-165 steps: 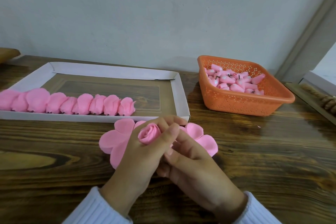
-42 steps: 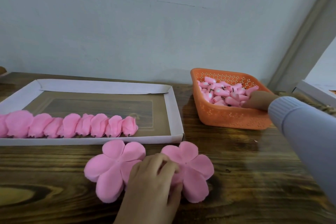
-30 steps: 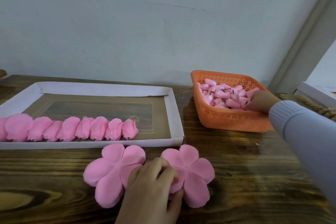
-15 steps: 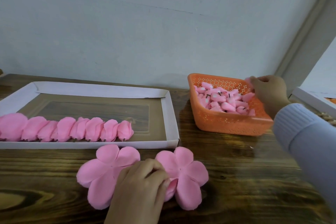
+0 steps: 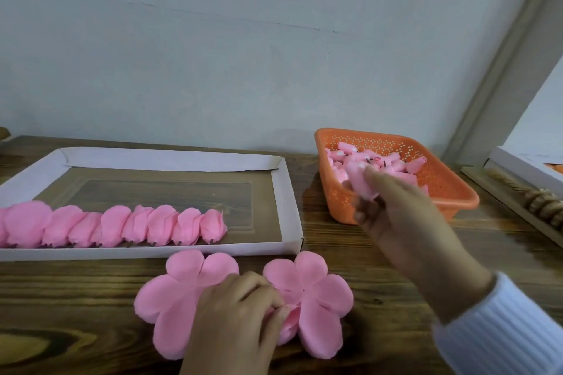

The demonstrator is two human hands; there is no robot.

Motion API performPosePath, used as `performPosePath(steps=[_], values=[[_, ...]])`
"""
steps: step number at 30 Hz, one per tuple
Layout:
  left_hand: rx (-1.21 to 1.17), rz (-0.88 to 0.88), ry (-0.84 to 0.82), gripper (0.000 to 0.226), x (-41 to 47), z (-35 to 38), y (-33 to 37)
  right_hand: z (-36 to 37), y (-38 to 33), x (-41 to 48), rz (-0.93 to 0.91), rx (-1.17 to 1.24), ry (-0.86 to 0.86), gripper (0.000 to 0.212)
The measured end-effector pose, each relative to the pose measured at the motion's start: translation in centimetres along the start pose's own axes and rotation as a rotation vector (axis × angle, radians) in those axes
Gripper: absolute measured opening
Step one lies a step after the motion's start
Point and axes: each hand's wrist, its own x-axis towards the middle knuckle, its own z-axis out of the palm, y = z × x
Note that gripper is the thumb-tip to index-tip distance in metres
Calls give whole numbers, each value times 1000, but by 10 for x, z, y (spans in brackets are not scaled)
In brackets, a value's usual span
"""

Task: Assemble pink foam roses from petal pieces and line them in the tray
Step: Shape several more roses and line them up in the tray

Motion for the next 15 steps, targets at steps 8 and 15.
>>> performPosePath(steps=[8,15], values=[[-120,-59,-40,18,2,-4,2,0,46,-47,174,-15,-106,47],[-204,-50,-76,31,1,-3,5,-9,67,-42,241,77,-121,26]])
